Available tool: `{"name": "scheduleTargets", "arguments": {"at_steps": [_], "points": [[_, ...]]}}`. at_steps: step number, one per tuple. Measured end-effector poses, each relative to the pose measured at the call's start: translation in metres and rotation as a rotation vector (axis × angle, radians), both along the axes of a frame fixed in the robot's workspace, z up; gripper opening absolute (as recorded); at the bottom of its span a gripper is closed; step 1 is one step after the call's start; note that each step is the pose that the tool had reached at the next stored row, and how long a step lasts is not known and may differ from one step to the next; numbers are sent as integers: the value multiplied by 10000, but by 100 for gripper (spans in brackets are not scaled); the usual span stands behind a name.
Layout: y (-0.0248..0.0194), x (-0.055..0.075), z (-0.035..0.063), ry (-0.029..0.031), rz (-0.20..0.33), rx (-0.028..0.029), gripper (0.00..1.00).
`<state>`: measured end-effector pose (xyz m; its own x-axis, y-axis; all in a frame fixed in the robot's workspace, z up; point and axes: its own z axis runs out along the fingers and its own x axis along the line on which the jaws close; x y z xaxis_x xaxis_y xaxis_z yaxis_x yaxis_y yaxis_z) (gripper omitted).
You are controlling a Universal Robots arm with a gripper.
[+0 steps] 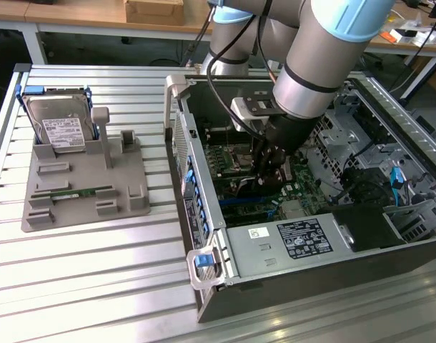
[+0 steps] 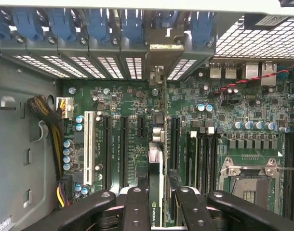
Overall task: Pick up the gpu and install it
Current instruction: 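Insert the gpu into the slot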
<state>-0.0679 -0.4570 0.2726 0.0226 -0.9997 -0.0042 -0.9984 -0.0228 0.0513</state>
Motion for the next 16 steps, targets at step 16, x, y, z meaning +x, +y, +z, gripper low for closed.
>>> {"name": "scheduleTargets", "arguments": {"at_steps": [16], "points": [[32, -31, -7, 0, 0, 0, 26]]}}
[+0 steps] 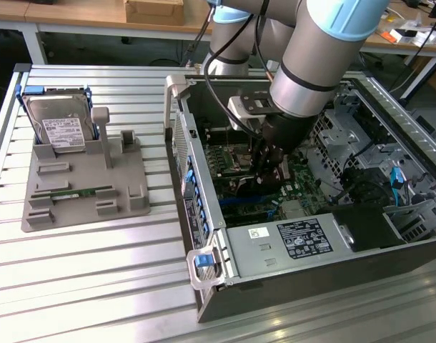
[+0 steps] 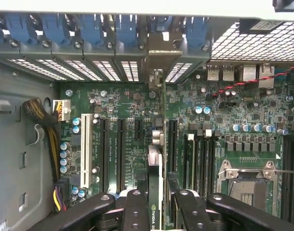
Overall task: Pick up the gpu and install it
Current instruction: 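Insert the gpu into the slot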
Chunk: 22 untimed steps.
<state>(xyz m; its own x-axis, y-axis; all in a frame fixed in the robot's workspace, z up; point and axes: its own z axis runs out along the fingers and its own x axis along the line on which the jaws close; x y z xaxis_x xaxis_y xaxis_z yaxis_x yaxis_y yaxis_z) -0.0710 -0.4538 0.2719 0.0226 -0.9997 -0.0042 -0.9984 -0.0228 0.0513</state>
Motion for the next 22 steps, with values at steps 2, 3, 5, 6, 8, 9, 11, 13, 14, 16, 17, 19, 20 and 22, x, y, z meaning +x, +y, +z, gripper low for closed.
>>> {"name": "scheduleTargets", "arguments": {"at_steps": [2, 3, 5, 6, 8, 9, 11, 13, 14, 16, 17, 19, 20, 22], "points": [[0, -3, -3, -1, -28, 1, 26], [0, -3, -3, -1, -73, 2, 26], [0, -4, -2, 0, -208, 0, 26], [-2, -4, -3, -1, -209, 2, 26], [-20, -4, -3, -1, -209, 2, 26], [-27, -5, -3, -1, -210, 1, 26], [-29, -5, -3, 0, -209, 1, 26], [-29, -4, -6, 0, -209, 1, 26], [-29, -5, -9, -1, -210, 0, 26], [-29, -4, -13, 0, -209, 0, 26], [-29, -8, -15, 0, -209, 0, 26], [-29, -25, -17, 0, -208, 0, 26], [-29, -26, -19, 0, -209, -1, 26], [-29, -26, -27, 0, -209, 0, 26]]}}
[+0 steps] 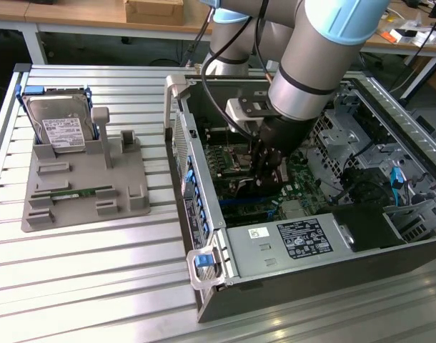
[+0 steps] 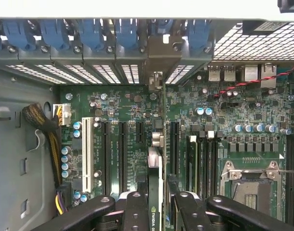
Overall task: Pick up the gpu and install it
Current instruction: 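Insert the gpu into the slot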
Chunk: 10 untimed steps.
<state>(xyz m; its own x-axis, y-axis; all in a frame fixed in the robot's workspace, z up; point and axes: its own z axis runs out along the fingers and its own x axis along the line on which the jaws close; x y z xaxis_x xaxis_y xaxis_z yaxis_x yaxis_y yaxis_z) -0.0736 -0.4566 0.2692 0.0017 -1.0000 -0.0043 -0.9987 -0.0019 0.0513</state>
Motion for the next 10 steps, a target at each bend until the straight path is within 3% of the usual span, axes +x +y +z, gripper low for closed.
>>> {"name": "scheduleTargets", "arguments": {"at_steps": [10], "points": [[0, 0, -26, 0, 0, -1, 26]]}}
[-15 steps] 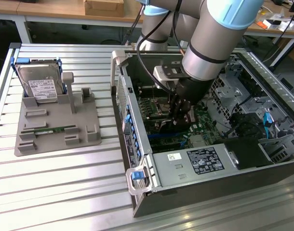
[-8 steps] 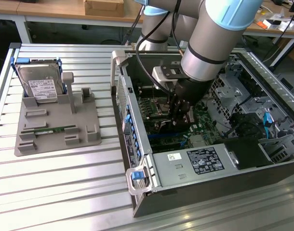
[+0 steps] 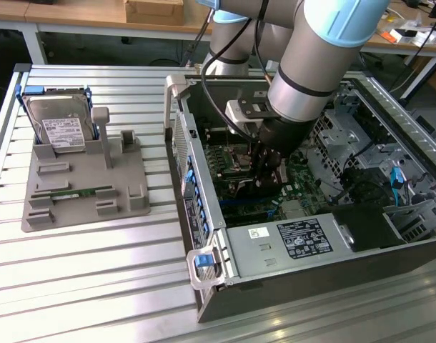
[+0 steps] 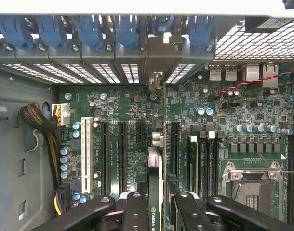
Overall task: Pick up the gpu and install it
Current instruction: 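Insert the gpu into the slot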
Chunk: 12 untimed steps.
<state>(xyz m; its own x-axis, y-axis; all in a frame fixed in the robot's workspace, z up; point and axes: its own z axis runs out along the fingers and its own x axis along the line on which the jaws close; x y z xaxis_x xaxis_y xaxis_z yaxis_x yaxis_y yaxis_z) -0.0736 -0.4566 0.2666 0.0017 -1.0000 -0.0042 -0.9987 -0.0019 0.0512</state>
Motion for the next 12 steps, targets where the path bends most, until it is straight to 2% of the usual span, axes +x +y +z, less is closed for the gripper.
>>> {"name": "scheduleTargets", "arguments": {"at_steps": [5, 9, 12], "points": [[0, 0, -1, 0, 0, -1, 26], [-1, 0, -66, 2, 1, -14, 26], [1, 0, -75, -5, 0, 8, 26]]}}
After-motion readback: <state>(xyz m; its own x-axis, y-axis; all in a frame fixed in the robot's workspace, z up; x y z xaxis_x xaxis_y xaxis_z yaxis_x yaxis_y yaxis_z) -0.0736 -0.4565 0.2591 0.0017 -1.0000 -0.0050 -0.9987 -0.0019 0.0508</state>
